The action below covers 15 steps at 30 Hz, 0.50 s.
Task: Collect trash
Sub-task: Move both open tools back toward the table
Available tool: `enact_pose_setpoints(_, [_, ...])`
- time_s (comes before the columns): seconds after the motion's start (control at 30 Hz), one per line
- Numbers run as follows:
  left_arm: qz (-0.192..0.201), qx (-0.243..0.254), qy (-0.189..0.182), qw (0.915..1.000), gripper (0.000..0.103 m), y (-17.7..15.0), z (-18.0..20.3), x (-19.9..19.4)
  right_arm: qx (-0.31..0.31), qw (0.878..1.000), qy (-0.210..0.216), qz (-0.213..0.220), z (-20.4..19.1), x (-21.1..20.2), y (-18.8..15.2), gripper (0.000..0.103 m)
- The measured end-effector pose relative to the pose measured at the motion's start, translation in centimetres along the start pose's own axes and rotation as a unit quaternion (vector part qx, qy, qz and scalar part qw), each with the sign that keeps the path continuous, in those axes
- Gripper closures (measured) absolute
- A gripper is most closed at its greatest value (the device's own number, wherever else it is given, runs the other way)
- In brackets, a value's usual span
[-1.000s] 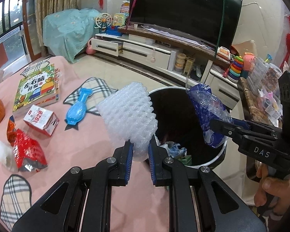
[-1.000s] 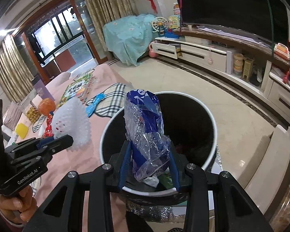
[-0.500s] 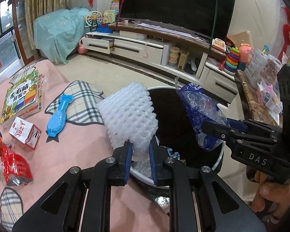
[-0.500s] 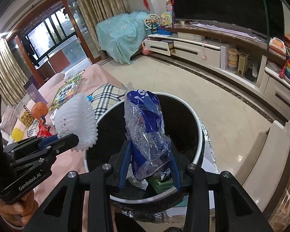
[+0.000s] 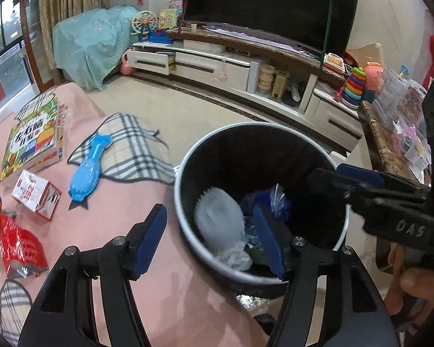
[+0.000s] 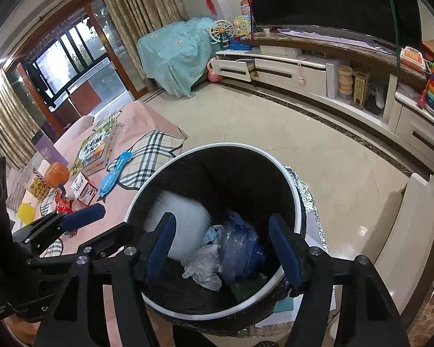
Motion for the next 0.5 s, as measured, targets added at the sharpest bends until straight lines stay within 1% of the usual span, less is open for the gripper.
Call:
enact_pose_setpoints(0.13, [-0.001, -0.015, 0.01, 0.9998, 0.039, -1.5, -1.8, -0.6, 0.0, 1.0, 0.005, 0.007, -0.8, -0.4, -0.1, 0.03])
enact_pose_setpoints(0.2, [-0.003, -0.023, 0.014, 0.9996, 0.039, -2.4, -2.9, -1.0, -0.006, 1.0, 0.009, 0.009, -1.4, -0.5, 0.0, 0.026])
enact_pose_setpoints(0.37, [-0.004, -0.058, 0.027, 0.998, 0.039, -5.2, -6.5, -2.7, -0.028, 0.999, 0.02, 0.016, -4.3, -0.9, -0.7, 0.021])
enact_pose_setpoints(0.5, [-0.011, -0.095, 0.042, 0.9946, 0.039, -8.1, -9.6, -4.2, -0.042, 0.998, 0.044, 0.016, -7.2, -0.6, -1.6, 0.02])
Point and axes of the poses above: each gripper's, at about its wrist camera, not at the fingertips, and x roughly the way its jaws point, z to its right, y to its top, the point moved 7 cm from there along x, roughly the way its jaws point, and after that the axes turned 1 degree about x, right-handed, at the moved point
